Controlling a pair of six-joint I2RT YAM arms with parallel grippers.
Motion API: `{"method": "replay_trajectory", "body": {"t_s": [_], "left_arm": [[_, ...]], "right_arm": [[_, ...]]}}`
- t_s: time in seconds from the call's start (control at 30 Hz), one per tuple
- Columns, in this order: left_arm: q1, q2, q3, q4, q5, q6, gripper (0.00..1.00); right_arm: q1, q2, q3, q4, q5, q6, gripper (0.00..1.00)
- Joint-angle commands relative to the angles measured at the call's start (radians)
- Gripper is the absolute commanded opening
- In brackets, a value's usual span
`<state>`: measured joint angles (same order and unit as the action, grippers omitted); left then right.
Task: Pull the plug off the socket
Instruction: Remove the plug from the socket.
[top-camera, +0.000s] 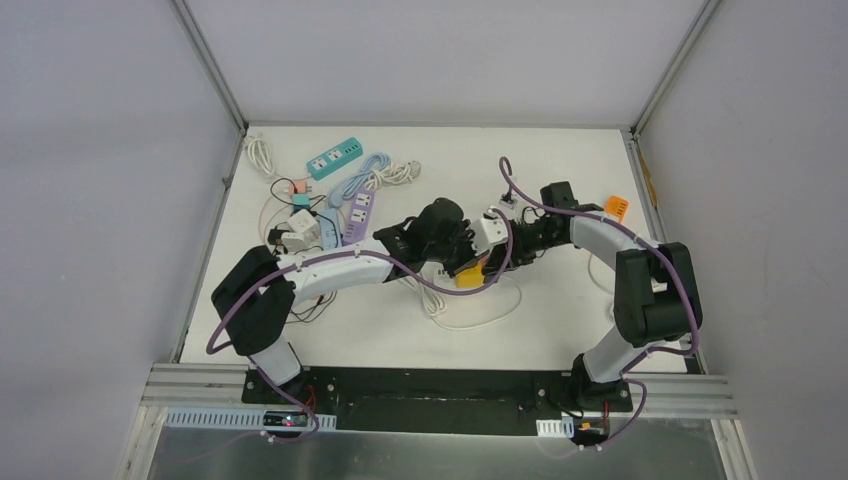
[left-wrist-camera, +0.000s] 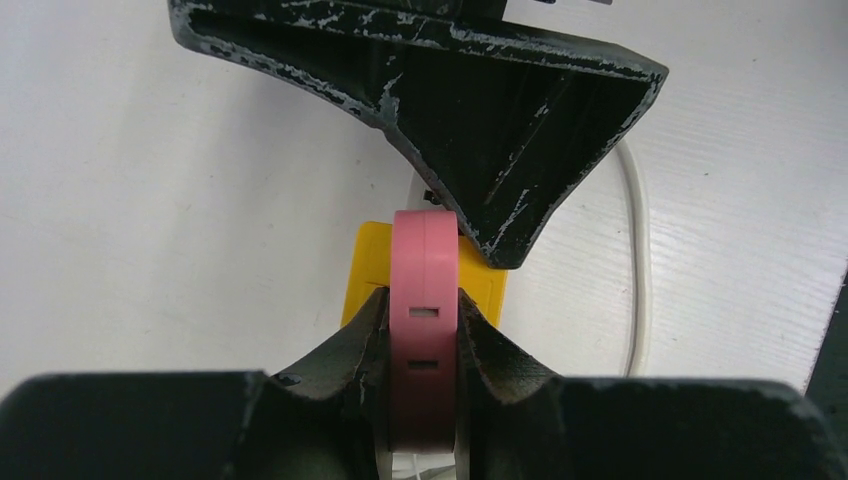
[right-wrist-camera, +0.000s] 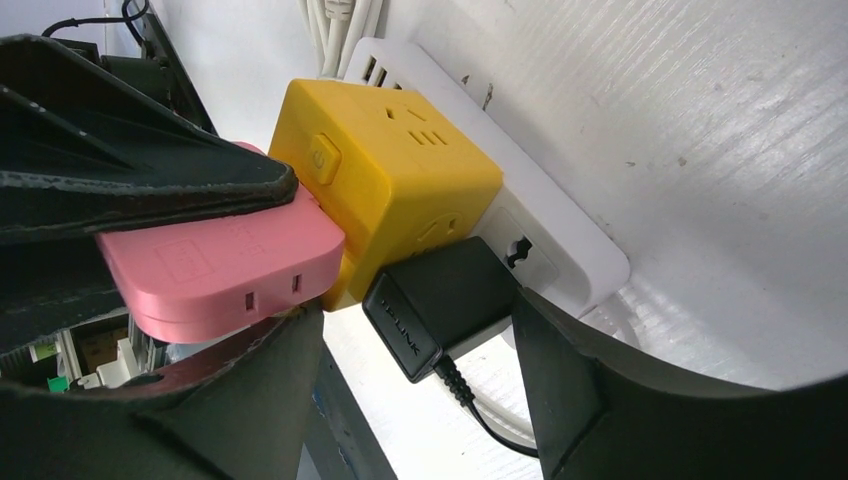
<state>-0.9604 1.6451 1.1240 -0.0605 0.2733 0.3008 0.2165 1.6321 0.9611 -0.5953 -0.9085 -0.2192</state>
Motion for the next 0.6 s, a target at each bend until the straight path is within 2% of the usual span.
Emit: {"method": "replay_trajectory", "body": {"t_s": [0.0, 0.1, 0.27, 0.37, 0.5, 0.57], "left_arm": [[0.032, -0.014, 0.031, 0.03, 0.14, -0.139, 0.0], [0.034, 0.015, 0.048, 0.012, 0.174, -0.142, 0.0], [-0.06, -0.048, 0.003, 0.008, -0.064, 0.087, 0.0], [-0.058, -0.068, 0.002, 0.006, -0.114, 0.072, 0.0], [0.022, -0.062, 0.006, 0.052, 0.056, -0.091, 0.0], [0.026, -0.053, 0.009, 0.055, 0.086, -0.098, 0.0]], "right_arm": [[0.009, 0.045, 0.008, 0.031, 0.165, -0.009, 0.69], [0.009, 0.046, 0.008, 0.031, 0.167, -0.01, 0.69], [0.008, 0.051, 0.01, 0.029, 0.174, -0.009, 0.68], [0.009, 0.055, 0.013, 0.026, 0.174, -0.011, 0.69], [0.011, 0.055, 0.013, 0.025, 0.174, -0.014, 0.69], [0.01, 0.054, 0.013, 0.025, 0.17, -0.015, 0.69]]}}
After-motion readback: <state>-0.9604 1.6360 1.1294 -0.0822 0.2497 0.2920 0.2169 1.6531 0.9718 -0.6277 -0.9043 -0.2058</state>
